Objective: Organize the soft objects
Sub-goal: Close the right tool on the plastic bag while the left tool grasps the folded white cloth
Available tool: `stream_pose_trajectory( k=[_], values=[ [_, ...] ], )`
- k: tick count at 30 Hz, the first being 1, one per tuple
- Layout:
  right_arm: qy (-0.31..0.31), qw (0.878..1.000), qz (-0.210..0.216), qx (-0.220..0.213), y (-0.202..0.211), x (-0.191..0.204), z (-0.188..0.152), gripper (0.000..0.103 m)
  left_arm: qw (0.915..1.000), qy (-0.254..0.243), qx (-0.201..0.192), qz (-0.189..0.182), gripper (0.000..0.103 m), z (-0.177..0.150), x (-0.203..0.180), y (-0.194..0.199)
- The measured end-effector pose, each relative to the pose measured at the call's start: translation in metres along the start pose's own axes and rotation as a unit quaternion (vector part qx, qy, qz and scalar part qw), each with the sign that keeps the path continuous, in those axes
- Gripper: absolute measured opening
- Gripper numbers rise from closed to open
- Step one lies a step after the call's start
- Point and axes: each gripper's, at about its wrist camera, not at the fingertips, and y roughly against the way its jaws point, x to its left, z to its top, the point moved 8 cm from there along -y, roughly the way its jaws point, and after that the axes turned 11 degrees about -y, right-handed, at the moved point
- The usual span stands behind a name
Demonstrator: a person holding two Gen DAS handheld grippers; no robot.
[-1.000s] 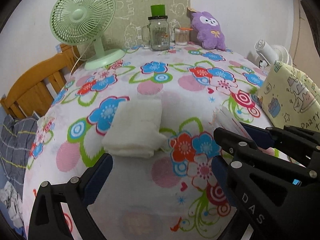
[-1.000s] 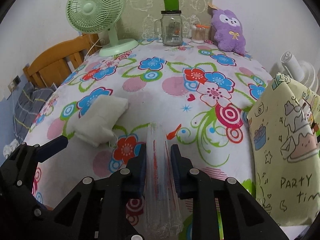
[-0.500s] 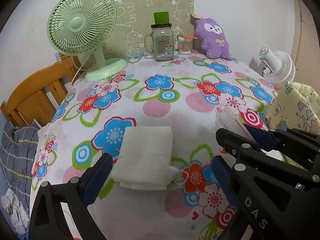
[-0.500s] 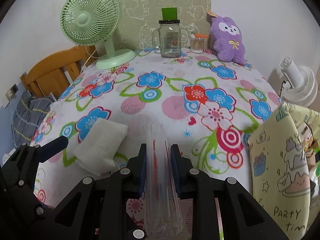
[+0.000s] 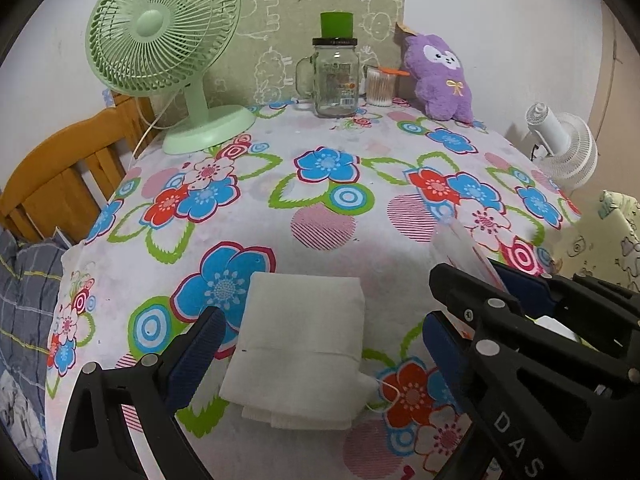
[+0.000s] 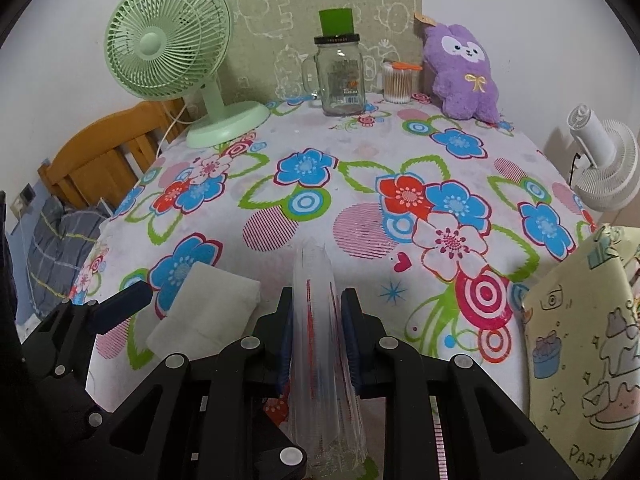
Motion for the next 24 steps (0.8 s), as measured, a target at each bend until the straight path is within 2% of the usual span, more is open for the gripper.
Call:
stream_pose_trajectory(
  k=[9,11,13,16,19,24],
  values=[
    [0.004,1.0,-0.01,0.01,-0.013,0.0,-0.003,0.025,0.9997,0.02,0.011,-0.009,0.098,-0.008,0.004,-0.016],
    [0.005,1.0,-0.012,0.014,-0.016,0.001,-0.004,0.025,0.9996,0.022,0.015,-0.012,0.092,-0.01,0.004,-0.018],
    [0.005,1.0,-0.011,0.018,-0.017,0.001,-0.005,0.025,0.9993,0.028,0.022,-0.01,0.079,-0.012,0.006,-0.02],
    [0.009,1.0,-0.009,0.023,-0.019,0.004,-0.008,0.026,0.999,0.032,0.029,0.0,0.07,-0.015,0.01,-0.023],
    [0.012,1.0,-0.008,0.024,-0.018,0.006,-0.01,0.026,0.9991,0.032,0.027,-0.001,0.063,-0.017,0.01,-0.019],
    [0.011,1.0,-0.008,0.025,-0.016,0.004,-0.013,0.026,0.9991,0.031,0.029,-0.004,0.058,-0.022,0.005,-0.012]
  ],
)
